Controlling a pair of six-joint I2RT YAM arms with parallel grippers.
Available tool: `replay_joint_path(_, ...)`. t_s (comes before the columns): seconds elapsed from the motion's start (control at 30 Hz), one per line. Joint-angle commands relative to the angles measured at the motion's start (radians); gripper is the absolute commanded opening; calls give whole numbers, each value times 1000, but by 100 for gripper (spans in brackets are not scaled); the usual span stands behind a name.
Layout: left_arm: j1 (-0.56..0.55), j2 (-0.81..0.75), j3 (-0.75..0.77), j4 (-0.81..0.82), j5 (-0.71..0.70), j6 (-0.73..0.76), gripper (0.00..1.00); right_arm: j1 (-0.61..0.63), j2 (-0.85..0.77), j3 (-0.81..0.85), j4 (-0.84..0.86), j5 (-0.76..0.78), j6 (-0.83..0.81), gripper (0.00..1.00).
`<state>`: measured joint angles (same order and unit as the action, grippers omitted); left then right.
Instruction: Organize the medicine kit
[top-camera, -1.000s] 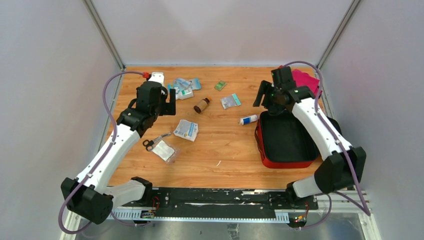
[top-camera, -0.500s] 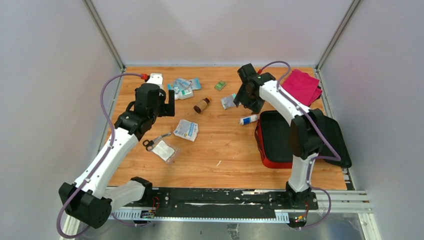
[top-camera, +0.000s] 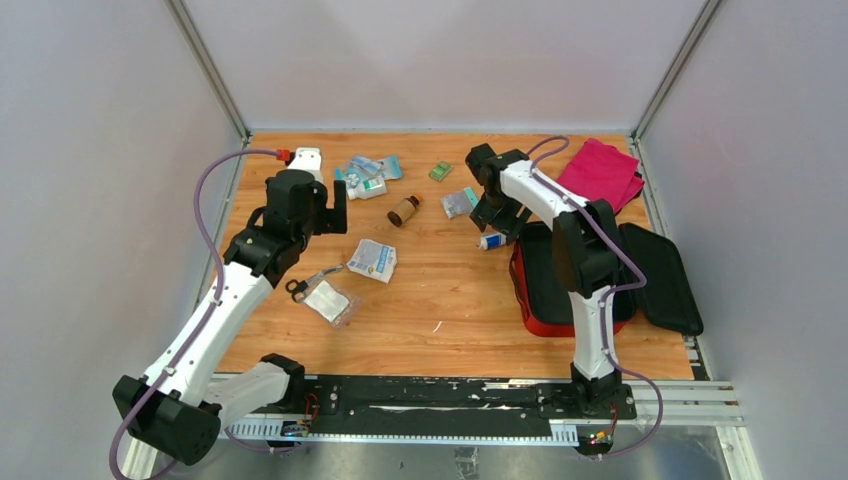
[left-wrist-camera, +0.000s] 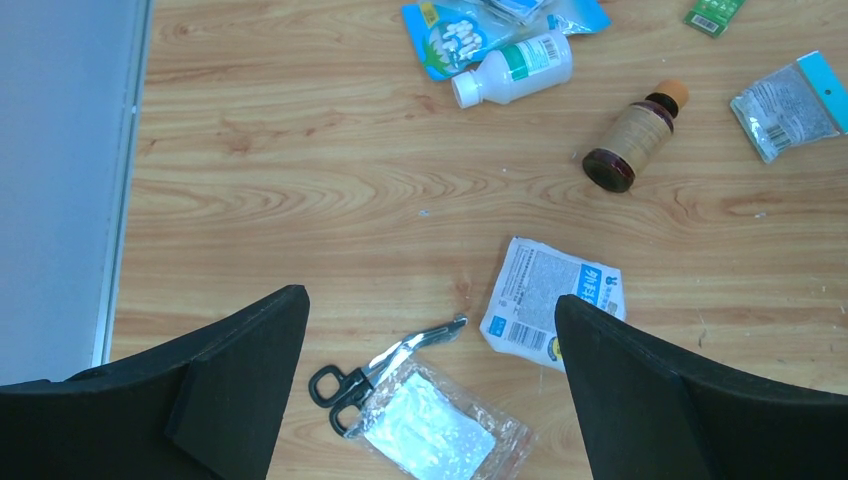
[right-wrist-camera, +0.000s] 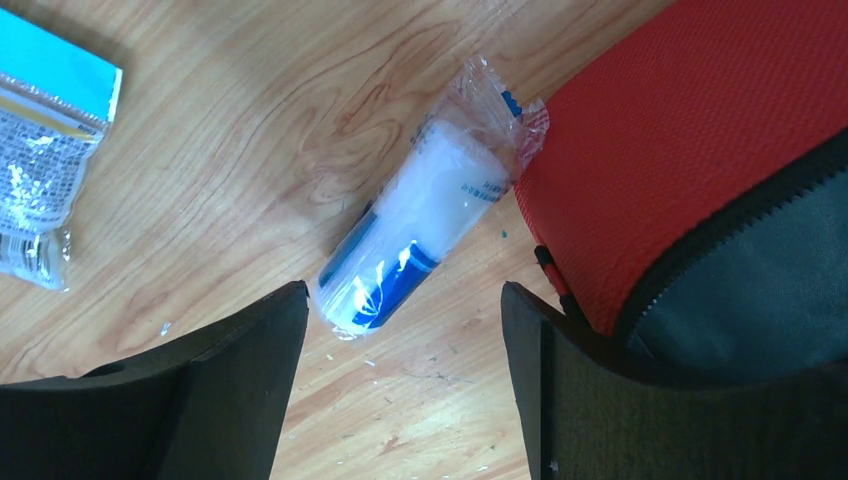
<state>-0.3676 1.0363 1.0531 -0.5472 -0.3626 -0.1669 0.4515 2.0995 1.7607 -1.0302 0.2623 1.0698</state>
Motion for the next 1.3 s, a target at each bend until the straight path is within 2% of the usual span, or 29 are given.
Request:
replay_joint_path(0.0,9,-9,-12,16,8,17,100,-25,36,28,-30,10,43,75)
replay_joint_path(0.17,9,-7,-13,18,10,17,100,-44,37,-14,23,-10,42,72)
replay_joint_path(0.43,9,-4,-13,19,14,17,100,-50,75,-20,78,-76,-11,60)
replay_joint_path(0.6,9,-2,-13,19,18,16,100,-50,88,-37,106,-111,-32,56)
replay_joint_path(0.7,9,-1,-14,20,19,15,100,-50,93,-35,166,-166,-121,31)
replay_joint_path(0.73,9,0,-13,21,19,15,100,-50,96,-29,191,-193,-159,18)
replay_joint_path(0.83,9,0,-13,20,21,16,100,-48,112,4,206,-245,-249,5)
replay_joint_path(1.03,9,2,-13,21,16,17,100,-33,59,17,232,-246,-406,3)
replay_joint_path(1.27,9,8,-12,19,16,17,100,-15,-69,31,249,-366,-685,1)
